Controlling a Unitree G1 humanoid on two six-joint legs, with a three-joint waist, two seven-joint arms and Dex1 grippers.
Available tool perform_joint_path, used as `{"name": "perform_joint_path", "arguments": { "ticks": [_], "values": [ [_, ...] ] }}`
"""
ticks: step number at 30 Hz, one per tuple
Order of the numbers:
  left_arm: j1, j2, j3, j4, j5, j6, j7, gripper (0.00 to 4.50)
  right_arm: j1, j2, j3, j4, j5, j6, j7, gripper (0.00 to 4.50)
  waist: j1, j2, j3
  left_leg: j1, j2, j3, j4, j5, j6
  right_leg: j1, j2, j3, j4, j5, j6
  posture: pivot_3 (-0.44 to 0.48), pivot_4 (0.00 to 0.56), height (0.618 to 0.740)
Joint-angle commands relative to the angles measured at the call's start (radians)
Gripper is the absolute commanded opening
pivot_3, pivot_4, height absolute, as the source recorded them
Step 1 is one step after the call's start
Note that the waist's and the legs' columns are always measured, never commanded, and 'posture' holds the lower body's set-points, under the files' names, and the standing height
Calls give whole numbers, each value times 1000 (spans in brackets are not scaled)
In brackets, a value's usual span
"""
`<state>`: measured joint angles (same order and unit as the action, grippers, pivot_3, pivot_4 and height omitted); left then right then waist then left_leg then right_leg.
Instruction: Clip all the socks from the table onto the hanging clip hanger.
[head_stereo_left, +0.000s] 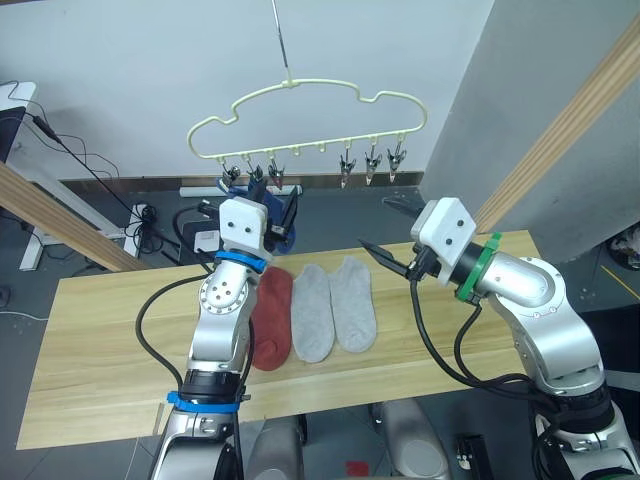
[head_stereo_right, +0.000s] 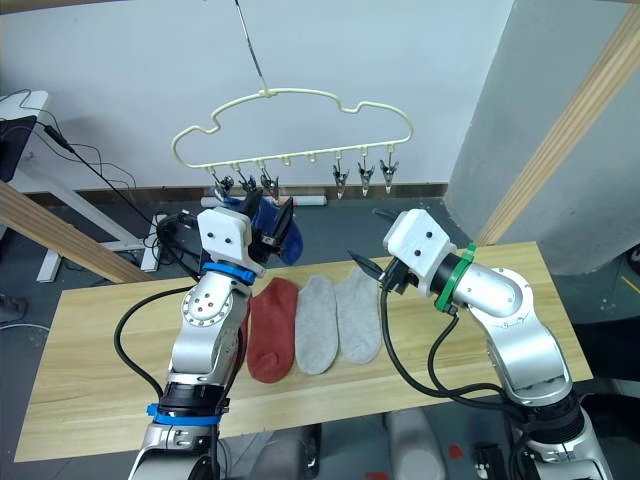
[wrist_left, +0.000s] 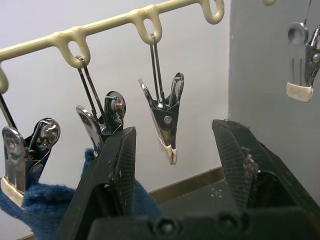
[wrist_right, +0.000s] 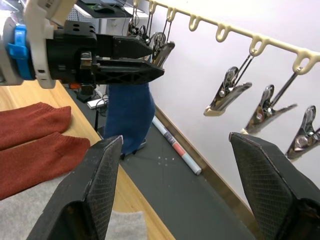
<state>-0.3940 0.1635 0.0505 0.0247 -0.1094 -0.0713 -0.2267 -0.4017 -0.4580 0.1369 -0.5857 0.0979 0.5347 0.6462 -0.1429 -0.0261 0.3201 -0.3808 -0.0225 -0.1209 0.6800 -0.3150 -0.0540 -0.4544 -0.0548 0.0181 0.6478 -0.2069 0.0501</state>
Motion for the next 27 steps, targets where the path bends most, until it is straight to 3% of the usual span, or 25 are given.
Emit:
{"name": "perform_joint_path", "arguments": {
  "ticks": [1, 7, 25, 27],
  "values": [
    [-26, -9, 10, -9, 17, -42, 32, 2661, 5, 13, -26, -64, 73, -5, 10, 3561, 0, 0, 0, 0, 0, 0, 0, 0, 0, 0, 0, 0, 0, 0, 0, -325, 351, 731],
    [-47, -17, 9, -21, 40, -45, 75, 2661, -6, 22, -13, -71, 150, 6, 19, 3561, -3, 0, 0, 0, 0, 0, 0, 0, 0, 0, 0, 0, 0, 0, 0, -327, 353, 731],
    [-82, -35, 2, -70, 50, 2, 118, 2661, 0, 1, 5, -42, 161, -17, 13, 3561, -2, 0, 0, 0, 0, 0, 0, 0, 0, 0, 0, 0, 0, 0, 0, -308, 344, 731],
    [-80, -31, 4, -69, 62, 8, 126, 2273, 1, 1, 5, -40, 164, -17, 14, 3606, -2, 0, 0, 0, 0, 0, 0, 0, 0, 0, 0, 0, 0, 0, 1, -308, 344, 731]
  ]
}}
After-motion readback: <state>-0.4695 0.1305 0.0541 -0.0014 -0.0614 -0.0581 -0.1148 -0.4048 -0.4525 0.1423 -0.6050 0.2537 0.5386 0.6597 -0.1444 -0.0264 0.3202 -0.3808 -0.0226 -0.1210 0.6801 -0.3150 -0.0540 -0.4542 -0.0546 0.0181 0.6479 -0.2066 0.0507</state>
